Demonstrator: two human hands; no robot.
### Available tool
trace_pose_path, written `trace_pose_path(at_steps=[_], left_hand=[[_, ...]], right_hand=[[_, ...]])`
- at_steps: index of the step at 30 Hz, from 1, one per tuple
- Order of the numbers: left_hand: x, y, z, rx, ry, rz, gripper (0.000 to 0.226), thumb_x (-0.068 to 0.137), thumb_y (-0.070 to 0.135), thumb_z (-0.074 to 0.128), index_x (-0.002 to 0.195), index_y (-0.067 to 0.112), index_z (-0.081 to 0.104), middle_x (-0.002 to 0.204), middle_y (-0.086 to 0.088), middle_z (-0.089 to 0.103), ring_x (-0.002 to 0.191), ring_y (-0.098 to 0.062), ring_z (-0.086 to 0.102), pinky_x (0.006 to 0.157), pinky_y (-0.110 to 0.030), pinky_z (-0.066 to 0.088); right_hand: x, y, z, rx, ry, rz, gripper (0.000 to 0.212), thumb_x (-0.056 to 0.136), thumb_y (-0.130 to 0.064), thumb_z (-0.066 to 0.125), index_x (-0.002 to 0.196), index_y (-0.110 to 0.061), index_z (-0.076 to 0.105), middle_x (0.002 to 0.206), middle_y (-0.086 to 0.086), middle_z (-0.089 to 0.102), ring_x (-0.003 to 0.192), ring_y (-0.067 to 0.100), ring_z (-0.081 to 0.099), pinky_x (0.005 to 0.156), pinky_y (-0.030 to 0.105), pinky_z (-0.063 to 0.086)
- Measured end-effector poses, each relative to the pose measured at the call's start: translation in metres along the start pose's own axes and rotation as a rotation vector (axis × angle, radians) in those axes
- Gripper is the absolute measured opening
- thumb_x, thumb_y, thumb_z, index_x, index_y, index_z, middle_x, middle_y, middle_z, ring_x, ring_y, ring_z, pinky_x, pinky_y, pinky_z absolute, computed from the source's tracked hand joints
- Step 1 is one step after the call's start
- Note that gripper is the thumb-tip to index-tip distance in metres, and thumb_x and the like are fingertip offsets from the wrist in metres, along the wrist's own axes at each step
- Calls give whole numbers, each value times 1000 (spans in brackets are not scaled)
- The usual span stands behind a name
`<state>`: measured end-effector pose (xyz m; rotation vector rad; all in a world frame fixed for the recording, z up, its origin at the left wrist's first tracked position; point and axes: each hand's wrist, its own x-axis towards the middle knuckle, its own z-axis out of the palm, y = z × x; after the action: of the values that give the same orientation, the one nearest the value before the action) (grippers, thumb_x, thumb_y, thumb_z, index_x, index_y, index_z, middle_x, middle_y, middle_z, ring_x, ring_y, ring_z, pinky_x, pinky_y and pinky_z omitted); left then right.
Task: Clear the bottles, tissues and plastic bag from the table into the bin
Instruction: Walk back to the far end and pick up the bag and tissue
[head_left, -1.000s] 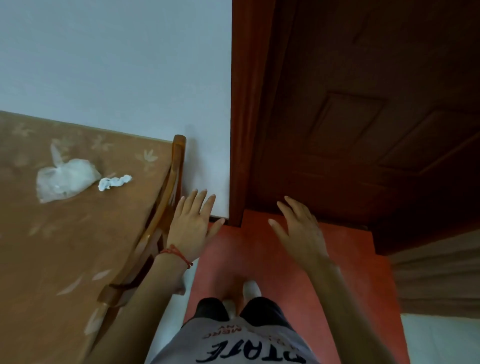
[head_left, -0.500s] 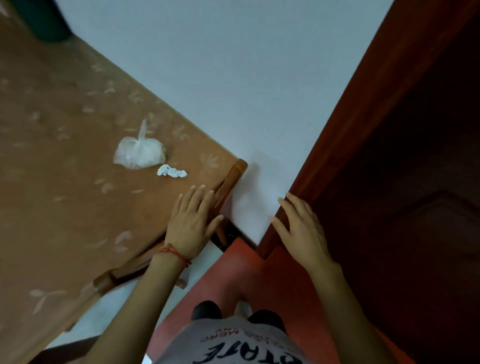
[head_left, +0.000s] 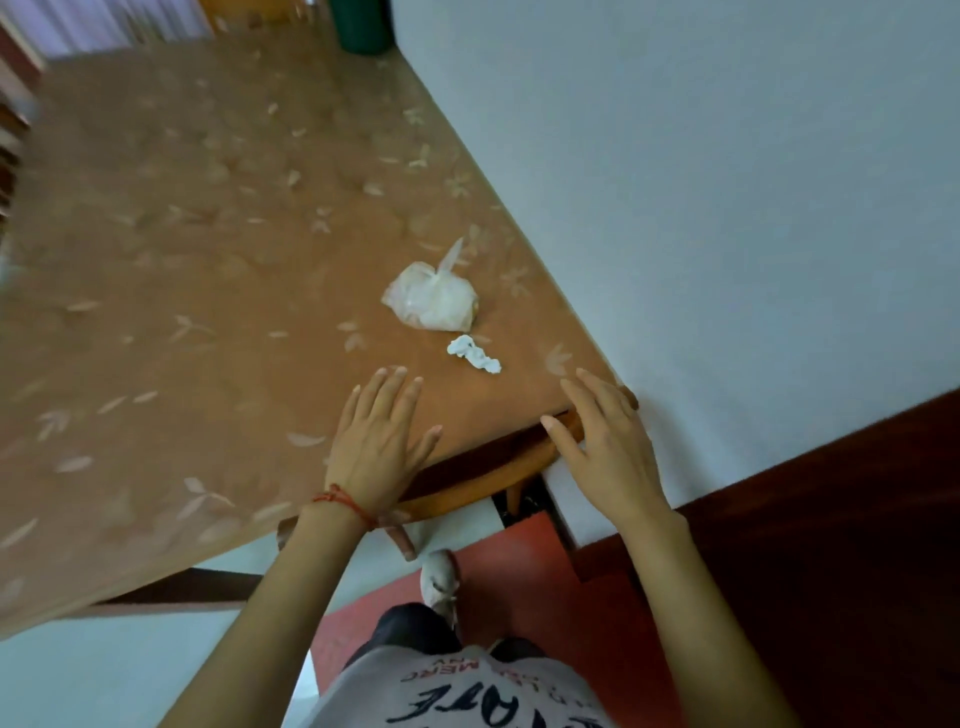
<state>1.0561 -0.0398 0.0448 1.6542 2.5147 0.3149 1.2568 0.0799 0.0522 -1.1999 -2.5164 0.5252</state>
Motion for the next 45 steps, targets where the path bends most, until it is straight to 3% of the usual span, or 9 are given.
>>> trace_pose_path(at_steps=[7, 14, 21, 24, 27, 32, 37, 40, 45], left_hand=[[50, -42, 7, -23, 23, -22, 56, 89, 40, 51, 134, 8, 41, 143, -15, 40, 135, -31, 30, 111, -46, 21], [89, -64, 18, -24, -39, -34, 57, 91, 41, 45, 138, 11, 34, 148, -11, 33, 139, -26, 21, 113, -41, 15], [110, -61, 30, -89, -95, -109, 58, 90, 42, 47, 135, 6, 39, 144, -16, 37, 137, -31, 25, 112, -45, 20], [115, -60, 33, -127, -104, -165, 71, 84, 53, 28, 132, 3, 44, 139, -19, 43, 133, -36, 33, 108, -48, 27], [117, -62, 40, -169, -138, -205, 74, 81, 54, 26, 128, 1, 47, 136, -22, 46, 128, -40, 38, 106, -53, 32], [111, -72, 44, -193, -147, -277, 87, 81, 68, 15, 130, 2, 45, 137, -21, 45, 129, -38, 37, 106, -54, 32], [101, -78, 46, -204, -144, -344, 90, 78, 70, 14, 131, 3, 45, 138, -19, 44, 131, -35, 34, 108, -46, 27], [97, -80, 45, -203, -141, -349, 96, 80, 71, 2, 128, 0, 47, 135, -21, 48, 128, -37, 39, 107, -47, 30], [95, -83, 46, -208, -144, -354, 90, 84, 66, 6, 125, -1, 50, 130, -23, 52, 123, -40, 45, 102, -49, 37]], right_hand=[[62, -14, 30, 1, -57, -13, 49, 92, -40, 47, 133, -12, 44, 145, 9, 40, 135, 26, 34, 104, 42, 38], [98, -13, 51, 13, -105, 34, 50, 92, -41, 45, 134, -14, 42, 145, 8, 38, 135, 23, 34, 108, 45, 36], [128, 6, 70, 17, -210, 46, 50, 92, -43, 45, 135, -18, 40, 148, 3, 35, 133, 21, 35, 99, 35, 40], [146, 13, 80, 31, -275, 29, 49, 92, -43, 45, 135, -19, 40, 148, 2, 35, 131, 21, 37, 98, 35, 40], [161, 19, 94, 71, -327, 31, 48, 91, -45, 46, 134, -23, 41, 147, 1, 36, 130, 20, 39, 95, 34, 41], [179, 14, 118, 331, -314, 12, 35, 86, -27, 60, 120, -19, 56, 122, 2, 58, 102, -1, 47, 74, -1, 36], [193, 14, 146, 296, -452, 124, 39, 83, -25, 61, 121, -25, 55, 118, 1, 57, 109, 15, 52, 82, 29, 46], [195, 14, 156, 281, -434, 164, 44, 80, -21, 66, 122, -22, 55, 118, 3, 56, 110, 17, 51, 83, 25, 39], [199, 14, 169, 217, -419, 194, 44, 80, -20, 66, 122, -19, 57, 115, 5, 52, 103, 18, 52, 76, 24, 39]])
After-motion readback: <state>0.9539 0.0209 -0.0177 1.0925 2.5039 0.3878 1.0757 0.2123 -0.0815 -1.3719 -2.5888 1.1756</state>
